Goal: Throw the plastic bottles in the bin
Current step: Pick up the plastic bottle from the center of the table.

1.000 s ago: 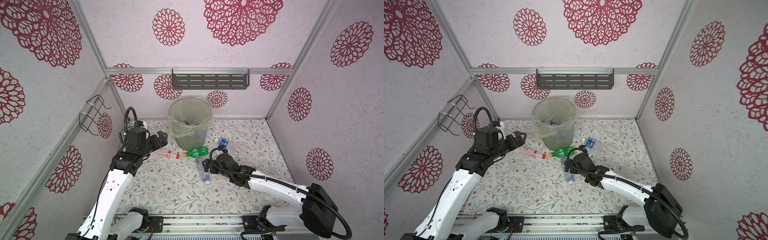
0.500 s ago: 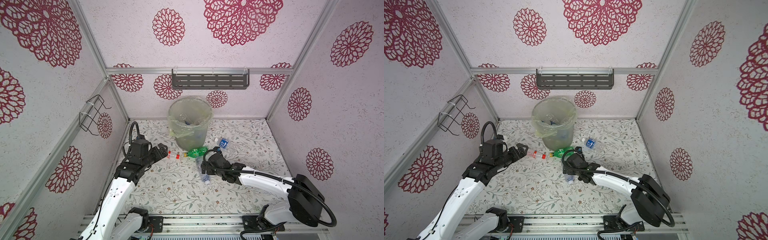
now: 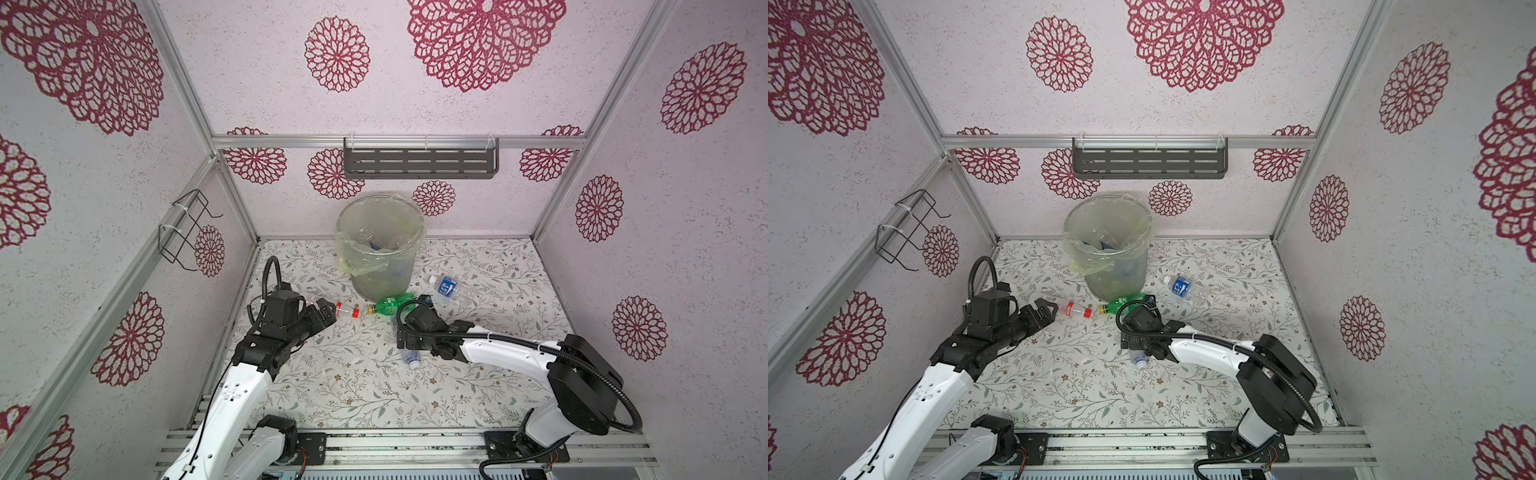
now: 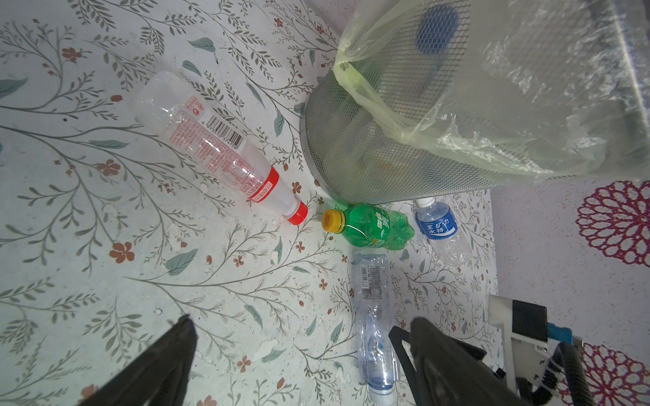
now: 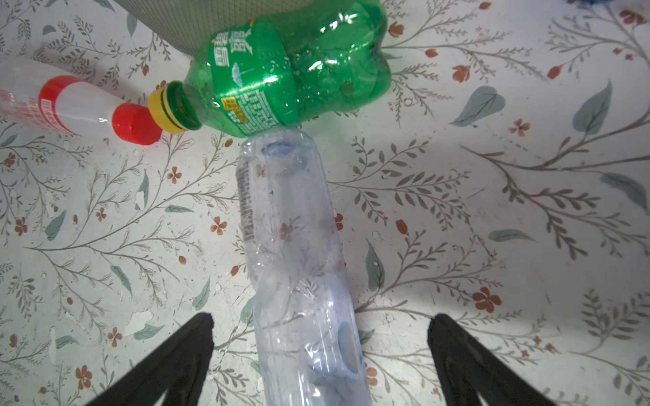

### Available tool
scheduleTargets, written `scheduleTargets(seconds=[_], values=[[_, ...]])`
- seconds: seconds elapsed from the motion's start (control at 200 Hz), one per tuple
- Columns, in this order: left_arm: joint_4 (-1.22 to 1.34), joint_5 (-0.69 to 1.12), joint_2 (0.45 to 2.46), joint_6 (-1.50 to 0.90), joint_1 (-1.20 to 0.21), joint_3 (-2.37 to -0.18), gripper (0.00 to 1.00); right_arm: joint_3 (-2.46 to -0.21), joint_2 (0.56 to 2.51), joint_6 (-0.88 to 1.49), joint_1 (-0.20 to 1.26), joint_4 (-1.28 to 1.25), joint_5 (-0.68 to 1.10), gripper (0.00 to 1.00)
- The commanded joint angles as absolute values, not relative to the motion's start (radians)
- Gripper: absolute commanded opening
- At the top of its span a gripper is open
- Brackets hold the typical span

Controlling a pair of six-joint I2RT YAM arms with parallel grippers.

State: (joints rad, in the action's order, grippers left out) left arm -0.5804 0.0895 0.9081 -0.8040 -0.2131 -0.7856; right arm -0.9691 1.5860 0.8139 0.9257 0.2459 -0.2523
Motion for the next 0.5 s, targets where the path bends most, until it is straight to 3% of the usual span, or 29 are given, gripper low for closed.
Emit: scheduleTargets(seconds=[0.0,0.495], values=[[-0.548,0.084,0.893,-0.820,-0.204,-0.766,0.97,-1.013,1.614,0.831,0.933,0.278,-0.235,0.99],[-0.511,0.095,0.890,-0.842,-0.203,-0.726,0.97,-1.101,1.746,0.827,0.933,0.329,-0.189,0.98]])
